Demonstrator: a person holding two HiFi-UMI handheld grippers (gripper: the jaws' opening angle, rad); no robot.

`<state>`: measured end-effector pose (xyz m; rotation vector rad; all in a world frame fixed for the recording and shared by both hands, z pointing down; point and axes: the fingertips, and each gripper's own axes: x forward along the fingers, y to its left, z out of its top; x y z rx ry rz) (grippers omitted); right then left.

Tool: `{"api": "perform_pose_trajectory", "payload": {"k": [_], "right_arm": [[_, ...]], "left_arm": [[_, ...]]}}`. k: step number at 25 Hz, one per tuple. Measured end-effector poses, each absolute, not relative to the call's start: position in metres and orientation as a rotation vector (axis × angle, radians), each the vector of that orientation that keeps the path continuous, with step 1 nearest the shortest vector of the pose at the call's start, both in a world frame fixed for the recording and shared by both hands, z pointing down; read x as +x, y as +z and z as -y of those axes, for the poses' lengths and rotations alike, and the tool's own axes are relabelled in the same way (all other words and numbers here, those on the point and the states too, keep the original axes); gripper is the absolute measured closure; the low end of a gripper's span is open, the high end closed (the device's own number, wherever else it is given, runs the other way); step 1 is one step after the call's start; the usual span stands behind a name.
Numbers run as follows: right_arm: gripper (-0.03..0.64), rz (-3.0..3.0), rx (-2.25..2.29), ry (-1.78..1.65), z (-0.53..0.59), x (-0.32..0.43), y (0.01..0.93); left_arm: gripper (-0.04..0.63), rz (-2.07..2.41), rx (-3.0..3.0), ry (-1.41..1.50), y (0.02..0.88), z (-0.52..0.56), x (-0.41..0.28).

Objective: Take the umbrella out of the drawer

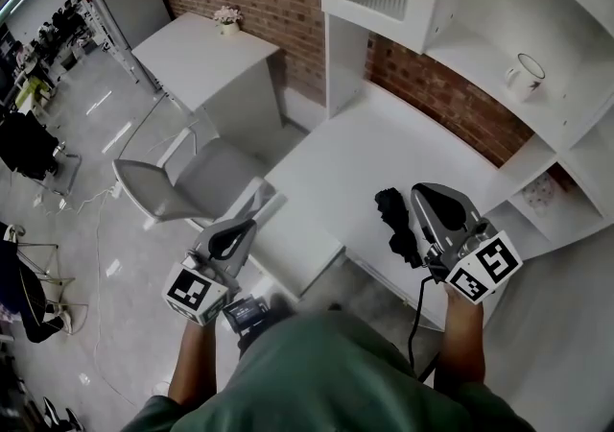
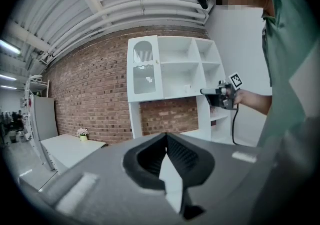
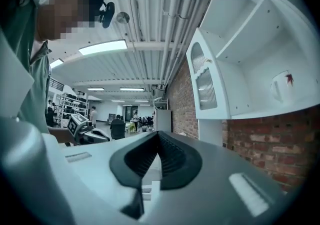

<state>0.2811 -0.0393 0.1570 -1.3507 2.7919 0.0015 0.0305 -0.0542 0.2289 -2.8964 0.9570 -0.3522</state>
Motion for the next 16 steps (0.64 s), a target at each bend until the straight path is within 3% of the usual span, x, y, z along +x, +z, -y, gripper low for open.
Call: {"api": "perform_pose_trajectory", "payload": {"k": [16], "right_arm": [[0.614, -2.817, -1.336, -0.039, 0.027, 0.289, 0.172]], "left_arm": [[0.592, -0.976, -2.897, -0.357, 0.239, 0.041, 0.037]]}}
